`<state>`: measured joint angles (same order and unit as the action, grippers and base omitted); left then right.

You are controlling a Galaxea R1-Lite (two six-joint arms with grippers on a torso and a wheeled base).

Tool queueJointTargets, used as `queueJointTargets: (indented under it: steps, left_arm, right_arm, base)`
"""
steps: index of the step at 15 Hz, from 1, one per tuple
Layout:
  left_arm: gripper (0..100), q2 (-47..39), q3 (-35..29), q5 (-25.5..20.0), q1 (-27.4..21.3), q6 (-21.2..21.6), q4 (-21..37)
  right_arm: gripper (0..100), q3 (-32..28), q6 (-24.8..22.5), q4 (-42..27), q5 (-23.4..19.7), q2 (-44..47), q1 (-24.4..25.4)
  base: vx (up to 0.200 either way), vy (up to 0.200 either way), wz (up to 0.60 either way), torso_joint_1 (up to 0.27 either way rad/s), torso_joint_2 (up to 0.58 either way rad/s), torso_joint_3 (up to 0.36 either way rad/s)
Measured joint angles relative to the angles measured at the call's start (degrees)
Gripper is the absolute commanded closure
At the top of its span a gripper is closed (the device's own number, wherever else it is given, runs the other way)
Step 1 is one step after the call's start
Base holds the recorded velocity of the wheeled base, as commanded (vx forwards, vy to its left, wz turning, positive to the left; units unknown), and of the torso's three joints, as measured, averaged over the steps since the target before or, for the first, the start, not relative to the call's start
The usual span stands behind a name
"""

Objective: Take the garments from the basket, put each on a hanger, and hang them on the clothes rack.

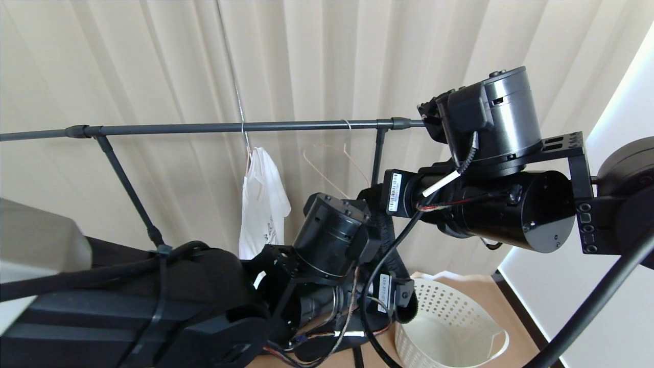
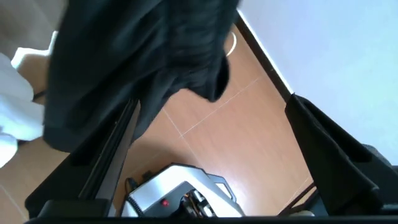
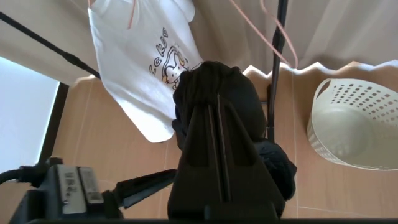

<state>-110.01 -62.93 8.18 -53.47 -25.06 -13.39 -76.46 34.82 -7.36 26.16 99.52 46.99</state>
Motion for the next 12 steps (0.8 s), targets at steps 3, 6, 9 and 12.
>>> queueJointTargets:
  steps: [3, 6, 9, 12]
  left_arm:
    - [0, -3.1, -3.1, 8.2, 0.2, -2.1, 0.3]
    - [0, -5.4, -5.1, 17.5, 0.5, 0.0, 0.3]
    - [0, -7.5, -7.1, 21.1, 0.7, 1.3, 0.3]
    - [0, -8.1, -5.8, 21.4, 1.2, 1.5, 0.5]
  right_arm:
    - [100, 0.0, -0.1, 0.0, 2.2, -0.1, 0.4]
    - [100, 0.1, -0.2, 0.0, 2.5, -0.8, 0.4]
    - [100, 0.2, -0.2, 0.0, 2.7, -1.3, 0.4]
    - [100, 0.2, -0.3, 0.0, 2.8, -2.5, 0.1]
  base:
    - [0.000, 0.000, 0.00, 0.000, 0.00, 0.000]
    - [0.000, 0.000, 0.00, 0.000, 0.00, 0.000]
    - [0.000, 0.000, 0.00, 0.000, 0.00, 0.000]
    - [0.000, 0.000, 0.00, 0.000, 0.00, 0.000]
